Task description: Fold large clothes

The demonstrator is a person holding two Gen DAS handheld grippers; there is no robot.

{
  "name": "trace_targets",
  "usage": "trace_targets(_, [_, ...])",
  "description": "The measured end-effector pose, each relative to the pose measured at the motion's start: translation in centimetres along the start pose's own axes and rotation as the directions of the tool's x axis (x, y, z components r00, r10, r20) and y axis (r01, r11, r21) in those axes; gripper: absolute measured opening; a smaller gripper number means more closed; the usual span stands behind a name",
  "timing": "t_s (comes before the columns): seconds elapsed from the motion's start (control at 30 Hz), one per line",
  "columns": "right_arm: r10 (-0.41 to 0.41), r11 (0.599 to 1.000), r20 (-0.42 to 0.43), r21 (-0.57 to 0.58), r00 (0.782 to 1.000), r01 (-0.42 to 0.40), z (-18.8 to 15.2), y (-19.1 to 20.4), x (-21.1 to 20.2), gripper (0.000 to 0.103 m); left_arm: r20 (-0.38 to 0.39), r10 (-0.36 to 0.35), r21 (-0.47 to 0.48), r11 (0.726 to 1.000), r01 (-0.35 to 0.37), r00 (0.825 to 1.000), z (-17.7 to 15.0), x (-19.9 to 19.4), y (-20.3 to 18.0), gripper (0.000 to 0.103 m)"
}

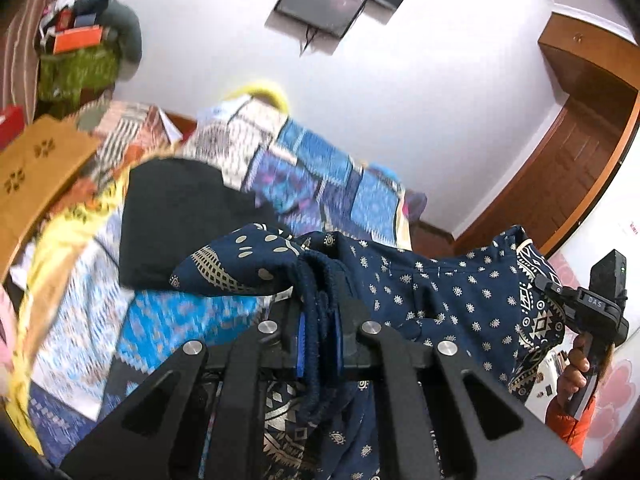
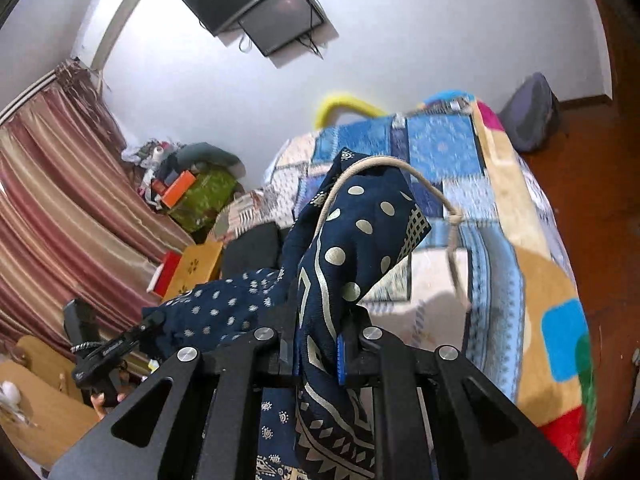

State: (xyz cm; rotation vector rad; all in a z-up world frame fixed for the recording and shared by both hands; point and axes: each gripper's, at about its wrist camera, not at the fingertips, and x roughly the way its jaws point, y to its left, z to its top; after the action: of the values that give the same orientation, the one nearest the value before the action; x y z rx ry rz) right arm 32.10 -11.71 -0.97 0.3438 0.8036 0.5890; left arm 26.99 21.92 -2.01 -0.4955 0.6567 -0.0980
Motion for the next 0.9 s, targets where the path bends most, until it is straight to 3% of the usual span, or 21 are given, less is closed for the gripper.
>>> trace_targets(0.17, [-0.028, 1.0, 0.012, 0.003, 1.0, 0.028, 2.3, -0.9, 2.1, 0.011, -0.006, 0.043, 0.037, 0.998, -0.043, 0.999, 1.7, 2.9, 0.8, 0.009])
trace_targets(0.33, [-0.083, 0.996, -0.063, 0.034, 0.995, 0.086, 2.8, -3.5, 7.1, 0.011, -0.07, 0.127, 0.093, 0.988, -0.121, 0.989, 1.5, 8.5, 2.4, 0.009])
trace_targets(0.5, [-0.168, 0.984, -0.147, 0.037, 0.975, 0.176, 2.4, -7.1, 12.5, 0.011, -0.155, 0.209, 0.119, 0.974, -0.191, 0.966, 0.2, 15.1, 5.2, 0.009])
trace_targets(0.6, [-0.213, 0.972, -0.183, 0.06, 0.96, 0.227, 1.8, -10.1, 15.0, 0.011, -0.166, 0.275, 0.126, 0.958, -0.256, 0.947, -0.4, 17.6, 7.1, 0.009])
trace_targets(0.77, [-0.229, 0.959, -0.238, 0.112, 0.944, 0.261, 0.9, -14.3, 17.0, 0.011, -0.21, 0.268, 0.086, 0.963, -0.255, 0.94, -1.1, 20.2, 10.2, 0.012])
trace_targets(0.9, [-0.224, 0.964, -0.239, 0.091, 0.945, 0.251, 0.2, -15.1, 17.3, 0.012, -0.222, 0.262, 0.063, 0.965, -0.255, 0.939, -1.7, 21.1, 11.3, 0.015])
